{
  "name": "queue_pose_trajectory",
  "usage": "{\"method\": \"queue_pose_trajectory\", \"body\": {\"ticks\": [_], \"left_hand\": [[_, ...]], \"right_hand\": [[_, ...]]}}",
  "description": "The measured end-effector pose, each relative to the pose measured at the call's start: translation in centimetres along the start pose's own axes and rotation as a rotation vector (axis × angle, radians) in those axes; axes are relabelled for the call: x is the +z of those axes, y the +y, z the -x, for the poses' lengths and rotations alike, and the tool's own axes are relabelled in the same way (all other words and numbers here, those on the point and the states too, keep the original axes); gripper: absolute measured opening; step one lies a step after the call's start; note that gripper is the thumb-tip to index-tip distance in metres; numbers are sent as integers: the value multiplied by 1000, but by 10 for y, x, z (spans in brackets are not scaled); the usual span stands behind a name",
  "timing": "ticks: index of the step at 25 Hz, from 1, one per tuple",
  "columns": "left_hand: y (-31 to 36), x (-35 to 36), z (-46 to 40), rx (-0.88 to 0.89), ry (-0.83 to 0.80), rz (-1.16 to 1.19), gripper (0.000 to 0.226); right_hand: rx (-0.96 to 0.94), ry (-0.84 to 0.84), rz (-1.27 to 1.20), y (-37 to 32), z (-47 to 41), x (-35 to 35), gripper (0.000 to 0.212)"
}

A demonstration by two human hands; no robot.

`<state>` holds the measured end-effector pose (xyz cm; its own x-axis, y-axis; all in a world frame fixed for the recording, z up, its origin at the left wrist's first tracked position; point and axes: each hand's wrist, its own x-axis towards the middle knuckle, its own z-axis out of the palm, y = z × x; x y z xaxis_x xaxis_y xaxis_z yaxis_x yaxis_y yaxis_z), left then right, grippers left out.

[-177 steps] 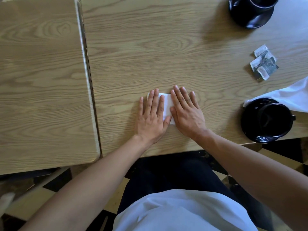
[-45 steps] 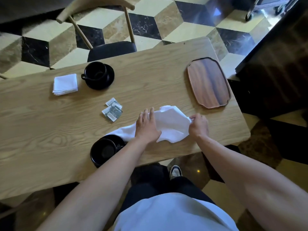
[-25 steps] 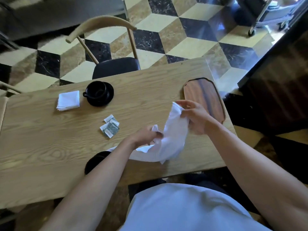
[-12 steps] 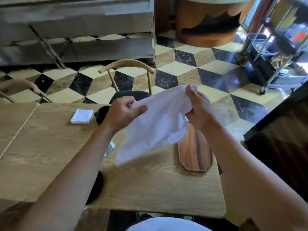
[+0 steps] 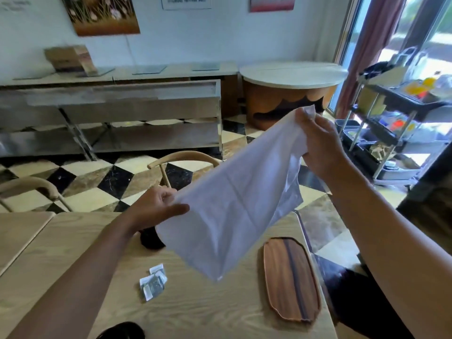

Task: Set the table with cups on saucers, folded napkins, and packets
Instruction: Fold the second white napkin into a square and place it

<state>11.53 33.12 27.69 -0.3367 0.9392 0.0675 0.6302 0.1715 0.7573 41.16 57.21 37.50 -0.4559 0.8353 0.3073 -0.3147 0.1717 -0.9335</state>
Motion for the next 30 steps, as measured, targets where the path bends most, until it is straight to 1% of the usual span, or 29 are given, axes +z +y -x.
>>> {"method": "queue_pose_trajectory", "body": {"ticks": [1, 3, 4, 6, 8, 10, 12, 14, 16, 19, 21, 23, 26, 28, 30], "left_hand": [[-7, -7, 3, -29, -9, 35, 44], [-21, -20, 10, -63, -39, 197, 25], [-29, -23, 12, -75, -59, 295, 21], [-44, -23, 13, -79, -63, 508, 21], [-52, -13, 10, -172, -1, 767, 21], [-55, -3, -1, -293, 134, 922, 16], [-53, 3, -23, -358, 303, 871, 13], [-40, 2, -49, -355, 451, 759, 16], [-23, -7, -75, -334, 557, 706, 17], [3, -31, -100, -218, 651, 656, 12], [15, -44, -101, -119, 704, 623, 11], [19, -50, -87, -38, 702, 630, 12], [0, -40, -45, 2, 604, 652, 15], [-28, -15, -8, -49, 525, 678, 13], [-63, 25, 37, -175, 495, 662, 17]], "right_hand": [[-8, 26, 78, -2, 0, -9, 29], [0, 94, 237, 1, 1, -26, 31], [14, 131, 304, 7, 2, -33, 33], [37, 176, 407, 24, 6, -44, 36], [57, 185, 482, 43, 9, -48, 41], [96, 192, 546, 60, 7, -53, 44], [162, 183, 603, 74, -1, -55, 42], [242, 151, 613, 83, -15, -53, 39], [293, 151, 554, 84, -33, -51, 33], [244, 220, 405, 67, -56, -48, 21], [180, 227, 284, 55, -58, -51, 16], [137, 185, 169, 51, -47, -55, 14], [116, 110, 121, 63, -9, -70, 16], [135, 9, 125, 84, 27, -87, 21], [205, -76, 182, 114, 71, -107, 26]]}}
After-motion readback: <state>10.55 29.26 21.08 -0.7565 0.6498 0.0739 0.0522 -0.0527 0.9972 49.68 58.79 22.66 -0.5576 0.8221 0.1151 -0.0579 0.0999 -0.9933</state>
